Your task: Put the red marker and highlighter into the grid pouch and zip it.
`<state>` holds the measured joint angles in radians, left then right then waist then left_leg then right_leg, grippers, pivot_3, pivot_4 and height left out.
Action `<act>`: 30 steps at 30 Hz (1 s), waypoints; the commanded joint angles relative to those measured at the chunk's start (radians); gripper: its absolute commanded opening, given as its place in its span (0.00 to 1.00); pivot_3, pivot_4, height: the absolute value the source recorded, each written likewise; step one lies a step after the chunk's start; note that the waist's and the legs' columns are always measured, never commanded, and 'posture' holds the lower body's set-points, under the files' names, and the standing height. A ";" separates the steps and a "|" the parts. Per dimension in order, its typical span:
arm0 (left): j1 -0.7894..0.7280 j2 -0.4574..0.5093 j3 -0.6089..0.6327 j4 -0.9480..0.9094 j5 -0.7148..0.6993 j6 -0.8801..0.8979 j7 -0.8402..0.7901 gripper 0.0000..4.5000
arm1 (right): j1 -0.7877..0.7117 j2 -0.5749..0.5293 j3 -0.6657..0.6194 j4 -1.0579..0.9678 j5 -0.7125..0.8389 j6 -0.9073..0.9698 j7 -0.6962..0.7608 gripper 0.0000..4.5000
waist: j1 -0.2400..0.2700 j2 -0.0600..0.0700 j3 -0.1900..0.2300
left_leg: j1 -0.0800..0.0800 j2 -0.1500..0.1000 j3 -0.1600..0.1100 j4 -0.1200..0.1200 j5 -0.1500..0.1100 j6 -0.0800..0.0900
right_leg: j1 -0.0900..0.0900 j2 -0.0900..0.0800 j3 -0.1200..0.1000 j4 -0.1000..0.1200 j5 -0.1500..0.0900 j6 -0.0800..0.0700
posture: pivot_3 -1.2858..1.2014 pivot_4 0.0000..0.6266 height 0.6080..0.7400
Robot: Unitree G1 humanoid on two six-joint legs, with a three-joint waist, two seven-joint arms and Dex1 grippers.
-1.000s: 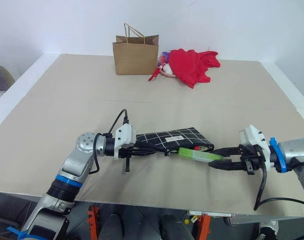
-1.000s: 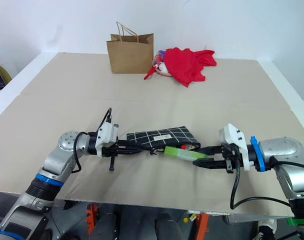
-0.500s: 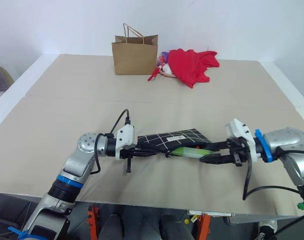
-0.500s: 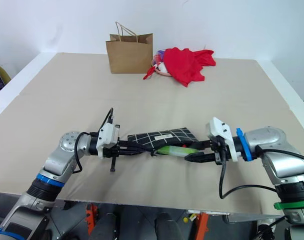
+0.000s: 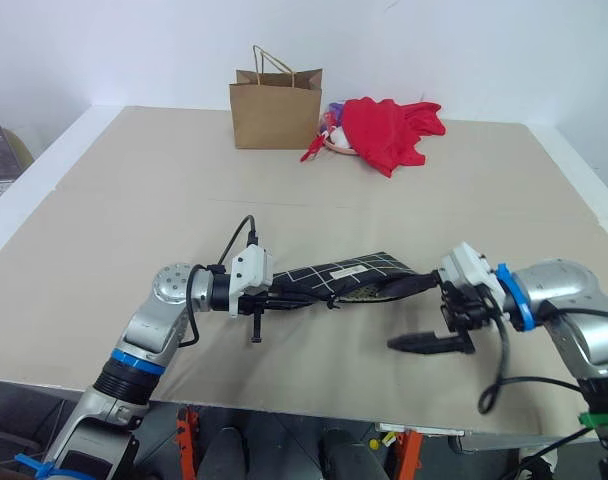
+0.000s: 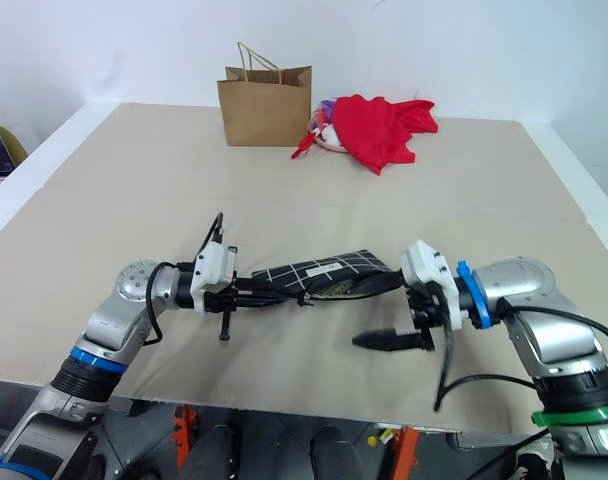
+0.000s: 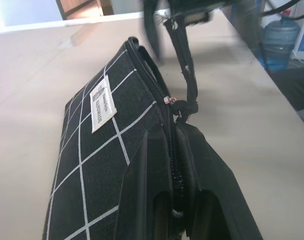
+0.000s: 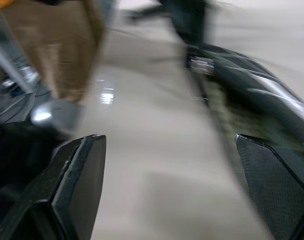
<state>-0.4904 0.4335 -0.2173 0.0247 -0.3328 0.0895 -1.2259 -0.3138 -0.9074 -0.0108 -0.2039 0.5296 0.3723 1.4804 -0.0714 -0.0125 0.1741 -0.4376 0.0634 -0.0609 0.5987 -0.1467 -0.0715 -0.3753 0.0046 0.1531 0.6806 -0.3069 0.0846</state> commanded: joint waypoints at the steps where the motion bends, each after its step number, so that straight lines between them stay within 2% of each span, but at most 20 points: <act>1: -0.026 0.015 0.028 0.006 -0.013 -0.008 -0.010 0.00 | -0.001 0.078 -0.056 -0.131 0.049 -0.114 -0.053 0.99 | -0.007 0.000 0.000 | 0.001 0.000 0.000 0.000 0.000 0.000 | 0.000 0.000 0.000 0.000 0.000 0.000 | 0.52 0.24 1.00; 3: -0.030 0.016 0.025 0.011 -0.013 -0.010 -0.012 0.00 | -0.030 0.123 -0.046 -0.134 0.041 -0.126 -0.105 0.99 | -0.010 0.000 0.000 | 0.001 0.000 0.000 0.000 0.000 0.000 | 0.000 0.001 0.000 0.001 0.001 -0.001 | 0.52 0.24 1.00; 7: -0.035 0.002 0.014 -0.001 -0.016 -0.005 -0.006 0.00 | -0.112 0.223 0.023 -0.019 -0.056 -0.176 -0.192 0.99 | -0.007 -0.002 0.001 | 0.001 0.000 0.000 0.001 0.003 -0.002 | 0.000 0.000 0.000 0.001 0.003 0.000 | 0.52 0.24 1.00; 15: -0.021 -0.001 0.011 -0.020 -0.015 -0.004 0.001 0.00 | -0.163 0.306 0.102 0.086 -0.112 -0.244 -0.199 0.99 | -0.003 -0.002 0.001 | 0.000 0.000 -0.001 -0.002 0.002 -0.002 | 0.000 0.000 0.000 0.001 0.002 -0.001 | 0.52 0.24 1.00; 17: -0.019 -0.001 0.010 -0.024 -0.015 -0.004 0.004 0.00 | -0.167 0.314 0.105 0.093 -0.106 -0.257 -0.185 0.74 | -0.003 -0.001 0.001 | 0.000 0.000 -0.001 -0.002 0.002 -0.001 | 0.000 0.000 0.000 0.001 0.001 -0.001 | 0.52 0.24 1.00; 18: -0.017 -0.001 0.010 -0.026 -0.014 -0.005 0.005 0.00 | -0.167 0.316 0.106 0.092 -0.099 -0.256 -0.177 0.72 | -0.003 -0.001 0.001 | 0.000 0.000 -0.001 -0.002 0.002 -0.001 | 0.000 0.000 0.000 0.001 0.001 -0.001 | 0.52 0.24 1.00; 22: -0.010 0.000 0.008 -0.030 -0.011 -0.007 0.009 0.00 | -0.169 0.321 0.106 0.090 -0.079 -0.264 -0.161 0.30 | -0.003 -0.001 0.001 | 0.000 0.000 -0.001 -0.002 0.002 -0.001 | 0.000 0.000 0.000 0.001 0.001 -0.001 | 0.52 0.24 1.00; 23: -0.007 0.001 0.007 -0.031 -0.010 -0.007 0.009 0.00 | -0.170 0.322 0.104 0.089 -0.072 -0.255 -0.161 0.30 | -0.003 -0.001 0.001 | 0.000 0.000 -0.001 -0.002 0.002 -0.001 | 0.000 0.001 0.000 0.001 0.001 -0.001 | 0.52 0.24 1.00; 24: -0.006 0.001 0.007 -0.033 -0.009 -0.007 0.009 0.00 | -0.170 0.322 0.103 0.090 -0.072 -0.257 -0.161 0.14 | -0.003 -0.001 0.001 | 0.001 0.000 -0.001 -0.002 0.002 -0.001 | 0.000 0.001 0.000 0.001 0.001 -0.001 | 0.52 0.24 1.00; 25: -0.006 0.001 0.006 -0.033 -0.009 -0.006 0.009 0.00 | -0.171 0.322 0.102 0.090 -0.072 -0.260 -0.159 0.12 | -0.003 -0.001 0.001 | 0.001 0.000 -0.001 -0.002 0.002 -0.001 | 0.000 0.001 0.000 0.001 0.001 -0.001 | 0.52 0.24 1.00; 26: -0.006 0.001 0.006 -0.033 -0.009 -0.006 0.009 0.00 | -0.170 0.319 0.103 0.089 -0.068 -0.252 -0.155 0.03 | -0.003 -0.001 0.001 | 0.001 0.000 -0.001 -0.002 0.002 -0.001 | 0.000 0.001 0.000 0.001 0.001 -0.001 | 0.52 0.24 1.00; 27: -0.007 0.002 0.006 -0.032 -0.008 -0.007 0.008 0.00 | -0.166 0.313 0.104 0.088 -0.067 -0.252 -0.146 0.01 | -0.003 -0.001 0.001 | 0.001 0.000 -0.001 -0.002 0.002 -0.001 | 0.000 0.001 0.000 0.001 0.001 -0.001 | 0.52 0.24 1.00; 30: -0.011 0.002 0.006 -0.026 -0.005 -0.010 0.006 0.00 | -0.154 0.306 0.102 0.078 -0.058 -0.245 -0.139 0.01 | -0.003 -0.001 0.001 | 0.000 0.000 -0.001 -0.002 0.002 -0.001 | 0.000 0.000 0.000 0.001 0.001 -0.001 | 0.52 0.24 1.00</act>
<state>-0.4936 0.4359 -0.2205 0.0284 -0.3332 0.0893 -1.2243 -0.4648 -0.5892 0.1070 -0.0992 0.4467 0.1271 1.3311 -0.0748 -0.0140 0.1747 -0.4371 0.0636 -0.0616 0.5967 -0.1446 -0.0729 -0.3756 0.0051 0.1527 0.6812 -0.3056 0.0837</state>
